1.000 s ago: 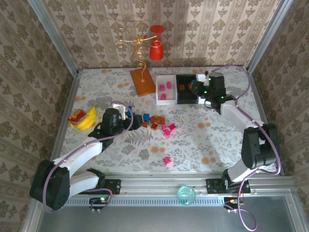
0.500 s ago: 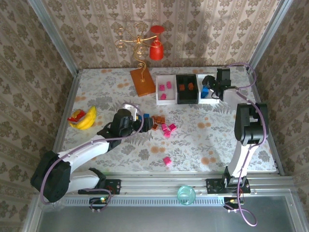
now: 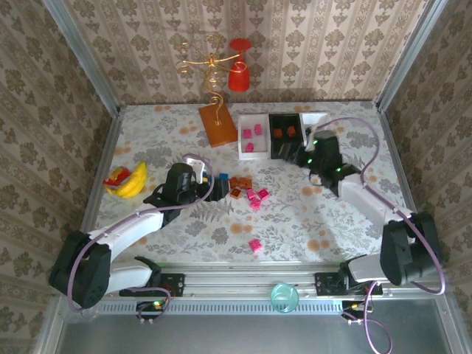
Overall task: Sort the legos into containers by color
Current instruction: Pick up the lego from the bottom-center of the table.
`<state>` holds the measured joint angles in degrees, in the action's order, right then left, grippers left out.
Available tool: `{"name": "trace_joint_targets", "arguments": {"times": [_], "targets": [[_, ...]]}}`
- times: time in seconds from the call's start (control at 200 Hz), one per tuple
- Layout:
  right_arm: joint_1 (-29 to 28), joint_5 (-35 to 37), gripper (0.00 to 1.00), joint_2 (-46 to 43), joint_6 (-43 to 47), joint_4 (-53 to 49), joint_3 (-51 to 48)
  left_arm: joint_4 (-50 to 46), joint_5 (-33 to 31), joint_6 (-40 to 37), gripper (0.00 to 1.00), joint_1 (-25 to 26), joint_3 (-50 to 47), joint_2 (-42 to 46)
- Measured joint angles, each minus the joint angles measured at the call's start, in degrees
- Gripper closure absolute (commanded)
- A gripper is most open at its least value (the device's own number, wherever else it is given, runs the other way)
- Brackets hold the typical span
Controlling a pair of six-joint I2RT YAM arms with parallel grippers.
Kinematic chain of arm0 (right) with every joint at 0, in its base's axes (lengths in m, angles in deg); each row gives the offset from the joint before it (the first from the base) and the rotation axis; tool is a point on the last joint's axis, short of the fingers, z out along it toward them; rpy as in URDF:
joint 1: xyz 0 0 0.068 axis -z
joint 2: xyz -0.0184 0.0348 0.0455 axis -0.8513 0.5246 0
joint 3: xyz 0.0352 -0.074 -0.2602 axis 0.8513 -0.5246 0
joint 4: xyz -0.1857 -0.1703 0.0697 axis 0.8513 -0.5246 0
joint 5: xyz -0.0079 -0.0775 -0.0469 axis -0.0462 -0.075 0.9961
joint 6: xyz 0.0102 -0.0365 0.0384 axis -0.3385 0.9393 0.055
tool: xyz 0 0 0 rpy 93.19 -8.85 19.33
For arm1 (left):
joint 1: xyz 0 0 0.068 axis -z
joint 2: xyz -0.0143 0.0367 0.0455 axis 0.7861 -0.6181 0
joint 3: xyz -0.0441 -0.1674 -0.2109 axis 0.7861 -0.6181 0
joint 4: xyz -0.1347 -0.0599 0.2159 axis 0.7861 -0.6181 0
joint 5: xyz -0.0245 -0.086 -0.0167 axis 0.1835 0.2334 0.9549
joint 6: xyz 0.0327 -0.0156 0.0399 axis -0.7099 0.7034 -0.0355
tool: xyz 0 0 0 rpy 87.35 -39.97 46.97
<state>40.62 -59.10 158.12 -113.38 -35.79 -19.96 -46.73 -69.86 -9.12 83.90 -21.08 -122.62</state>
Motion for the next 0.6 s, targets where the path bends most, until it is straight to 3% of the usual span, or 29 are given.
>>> {"name": "trace_joint_targets", "arguments": {"times": [0.135, 0.4, 0.6], "targets": [[-11.47, 3.21, 0.26, -0.42, 3.61, -6.19, -2.03, -0.07, 3.08, -2.78, 0.09, -0.33, -1.11, -0.07], [-22.84, 9.05, 0.20, 4.04, 6.54, -14.36, -2.75, 0.04, 4.28, -3.87, 0.09, -0.31, -4.02, 1.88], [-33.24, 10.62, 0.14, 3.61, 5.25, -19.41, -4.26, -0.74, 0.50, -3.80, 0.08, -1.25, -5.33, 5.14]]}}
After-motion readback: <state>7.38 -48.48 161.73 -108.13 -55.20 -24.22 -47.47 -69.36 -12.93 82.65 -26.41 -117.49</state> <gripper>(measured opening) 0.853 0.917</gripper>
